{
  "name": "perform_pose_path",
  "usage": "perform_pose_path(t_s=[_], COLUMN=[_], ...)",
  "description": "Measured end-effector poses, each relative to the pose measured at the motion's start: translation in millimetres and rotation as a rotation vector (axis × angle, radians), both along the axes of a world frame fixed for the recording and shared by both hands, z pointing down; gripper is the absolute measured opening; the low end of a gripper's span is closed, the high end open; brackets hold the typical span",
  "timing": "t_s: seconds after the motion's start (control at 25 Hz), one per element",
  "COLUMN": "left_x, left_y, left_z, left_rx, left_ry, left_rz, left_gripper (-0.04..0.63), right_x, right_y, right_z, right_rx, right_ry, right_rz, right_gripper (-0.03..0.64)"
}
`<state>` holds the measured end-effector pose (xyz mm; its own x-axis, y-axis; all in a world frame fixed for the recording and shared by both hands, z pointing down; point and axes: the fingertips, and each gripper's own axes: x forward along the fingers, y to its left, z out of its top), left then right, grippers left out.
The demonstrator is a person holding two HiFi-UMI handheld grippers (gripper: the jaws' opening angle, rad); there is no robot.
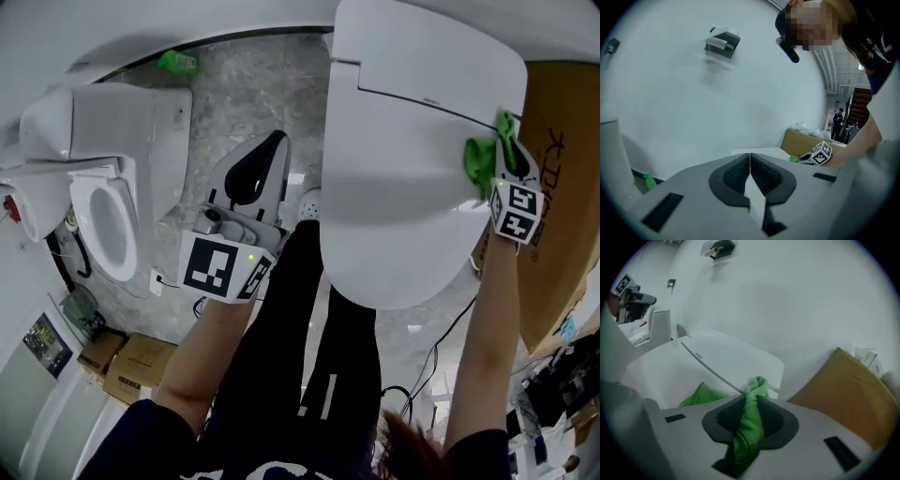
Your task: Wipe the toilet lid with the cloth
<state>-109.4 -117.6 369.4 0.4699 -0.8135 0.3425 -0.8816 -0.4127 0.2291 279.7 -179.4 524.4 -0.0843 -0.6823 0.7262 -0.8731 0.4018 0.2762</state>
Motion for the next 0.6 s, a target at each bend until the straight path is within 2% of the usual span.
perform_pose_path(t_s=[0.12, 0.28, 0.36, 0.6], left_x=[2, 1, 1, 4], left_y=[2, 5, 6, 7], left_z=[0, 1, 1, 2], left_rx=[0.002, -0.001, -0.002, -0.001], left_ry=[-0.004, -0.003, -0.001, 0.006], left_rz=[0.002, -0.002, -0.005, 0.002], left_gripper=[0.021, 0.021, 0.021, 0.021], right_x=[26, 26, 17, -46], right_y=[8, 14, 16, 21], right_z=[1, 0, 0, -1], right_rx=[0.004, 0.021, 0.027, 0.035], right_ry=[-0.019, -0.034, -0.031, -0.026], right_rz=[0.089, 0.162, 0.152, 0.022], right_gripper=[0.092, 0.083, 0.083, 0.08])
